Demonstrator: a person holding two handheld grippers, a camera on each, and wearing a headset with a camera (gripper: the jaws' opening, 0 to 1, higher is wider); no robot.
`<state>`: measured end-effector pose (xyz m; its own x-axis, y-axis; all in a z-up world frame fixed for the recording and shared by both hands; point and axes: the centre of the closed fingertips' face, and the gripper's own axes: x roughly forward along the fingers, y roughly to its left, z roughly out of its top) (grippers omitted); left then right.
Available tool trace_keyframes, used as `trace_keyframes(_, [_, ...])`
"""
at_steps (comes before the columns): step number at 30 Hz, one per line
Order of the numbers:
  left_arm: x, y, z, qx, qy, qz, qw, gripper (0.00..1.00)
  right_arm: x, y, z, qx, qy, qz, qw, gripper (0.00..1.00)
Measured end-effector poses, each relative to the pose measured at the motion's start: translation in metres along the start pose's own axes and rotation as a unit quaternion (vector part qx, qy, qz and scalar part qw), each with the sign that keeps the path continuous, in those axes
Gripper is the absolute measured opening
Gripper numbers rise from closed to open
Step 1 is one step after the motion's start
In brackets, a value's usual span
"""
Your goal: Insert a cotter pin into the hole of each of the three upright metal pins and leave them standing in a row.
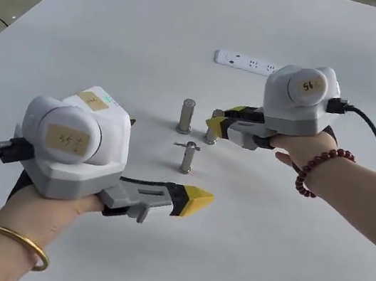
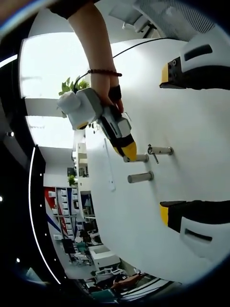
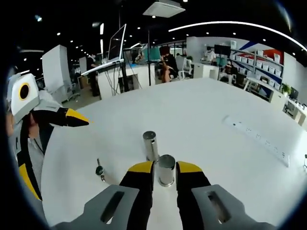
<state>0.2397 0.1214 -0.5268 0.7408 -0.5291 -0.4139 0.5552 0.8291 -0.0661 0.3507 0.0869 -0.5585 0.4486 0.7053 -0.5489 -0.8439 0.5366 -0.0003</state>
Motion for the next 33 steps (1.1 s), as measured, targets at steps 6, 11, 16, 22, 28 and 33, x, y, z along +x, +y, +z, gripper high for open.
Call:
trace_keyframes(6, [-0.002, -0.001, -0.002, 0.009, -0.001, -0.002, 1.0, 0.99, 0.0, -0.001, -0.001, 0.027, -0.012, -0.004, 0.9996, 0.09])
trace_keyframes(11, [-0.002, 0.0, -0.003, 0.006, -0.004, -0.001, 1.0, 0.99, -0.001, 0.0, 0.0, 0.02, -0.013, -0.006, 0.9997, 0.09])
trace_keyframes(16, [-0.001, 0.003, -0.003, 0.006, -0.005, 0.0, 1.0, 0.99, -0.001, -0.001, 0.0, 0.019, -0.015, -0.006, 0.9997, 0.08])
trace_keyframes(22, [-0.001, 0.005, -0.004, 0.008, 0.0, -0.001, 1.0, 0.99, -0.001, -0.001, 0.001, 0.007, -0.01, -0.008, 0.9999, 0.08])
trace_keyframes(28, [0.0, 0.004, -0.007, 0.036, 0.012, 0.003, 0.9993, 0.99, -0.003, 0.0, 0.0, 0.0, -0.011, -0.009, 0.9999, 0.08])
trace_keyframes(33, [0.001, 0.004, -0.005, 0.032, 0.008, 0.002, 0.9994, 0.99, -0.011, -0.002, -0.004, -0.007, -0.005, -0.017, 0.9998, 0.08])
